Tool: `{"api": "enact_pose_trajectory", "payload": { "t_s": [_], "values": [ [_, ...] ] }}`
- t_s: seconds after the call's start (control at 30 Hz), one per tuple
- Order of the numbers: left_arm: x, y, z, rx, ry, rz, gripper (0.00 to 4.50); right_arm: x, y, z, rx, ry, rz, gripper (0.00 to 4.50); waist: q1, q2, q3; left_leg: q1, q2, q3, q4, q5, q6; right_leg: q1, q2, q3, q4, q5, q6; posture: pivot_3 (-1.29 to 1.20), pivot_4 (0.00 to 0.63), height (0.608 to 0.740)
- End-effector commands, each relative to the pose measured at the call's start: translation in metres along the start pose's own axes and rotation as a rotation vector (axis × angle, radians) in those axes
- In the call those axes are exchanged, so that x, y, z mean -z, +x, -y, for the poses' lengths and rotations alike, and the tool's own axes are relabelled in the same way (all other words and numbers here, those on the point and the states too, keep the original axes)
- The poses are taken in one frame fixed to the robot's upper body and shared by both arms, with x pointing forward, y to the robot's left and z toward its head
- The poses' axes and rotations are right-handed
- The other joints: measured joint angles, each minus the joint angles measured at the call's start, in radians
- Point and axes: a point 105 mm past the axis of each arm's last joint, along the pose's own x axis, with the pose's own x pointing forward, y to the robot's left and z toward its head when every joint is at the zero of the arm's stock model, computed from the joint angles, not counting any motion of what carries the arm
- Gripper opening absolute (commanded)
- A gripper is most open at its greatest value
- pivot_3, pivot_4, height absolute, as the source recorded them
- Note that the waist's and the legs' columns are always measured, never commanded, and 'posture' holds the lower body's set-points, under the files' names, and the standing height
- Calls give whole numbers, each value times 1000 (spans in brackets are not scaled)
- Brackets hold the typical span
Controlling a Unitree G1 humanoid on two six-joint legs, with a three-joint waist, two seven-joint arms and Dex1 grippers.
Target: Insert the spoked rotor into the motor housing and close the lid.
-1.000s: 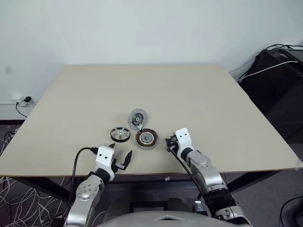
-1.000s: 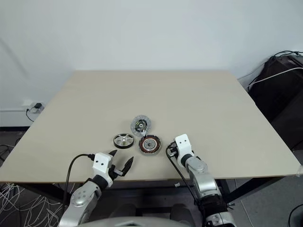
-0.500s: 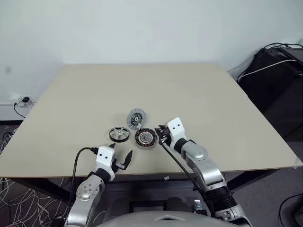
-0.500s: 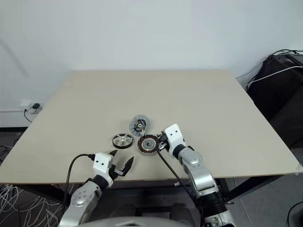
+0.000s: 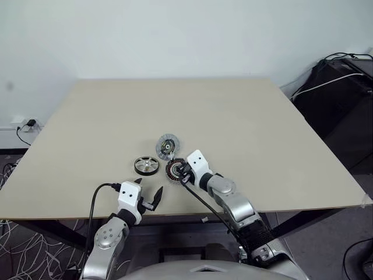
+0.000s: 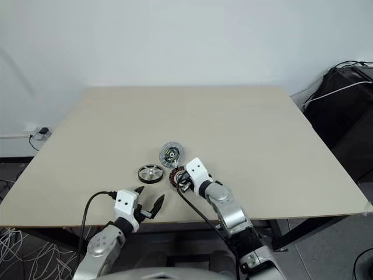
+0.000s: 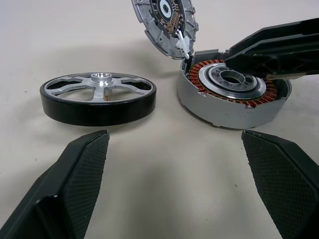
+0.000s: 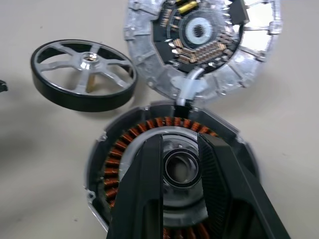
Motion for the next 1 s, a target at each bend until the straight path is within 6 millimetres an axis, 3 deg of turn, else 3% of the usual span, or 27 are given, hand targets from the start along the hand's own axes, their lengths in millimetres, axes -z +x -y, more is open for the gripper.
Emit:
{"api": "enact_pose_trajectory", "payload": {
  "t_s": [0.03, 0.83, 1.0],
  "values": [
    [-17, 2, 2, 8, 22, 61, 4500, -15, 4, -1, -9, -23, 50, 686, 0, 0, 0, 0, 0, 0, 0, 0, 0, 0, 0, 0, 0, 0, 0, 0, 0, 740],
    [-17, 2, 3, 7, 19, 63, 4500, -8, 13, 1, -16, -3, 28, 686, -2, 0, 0, 0, 0, 0, 0, -1, -1, 0, 0, 0, 0, 0, 0, 0, 0, 740],
    [-17, 3, 3, 8, 18, 61, 4500, -9, 9, 0, -30, 1, 36, 2367, -1, 0, 0, 0, 0, 0, 0, -1, -2, 0, 0, 0, 1, 0, 0, 0, 0, 740]
  ]
}}
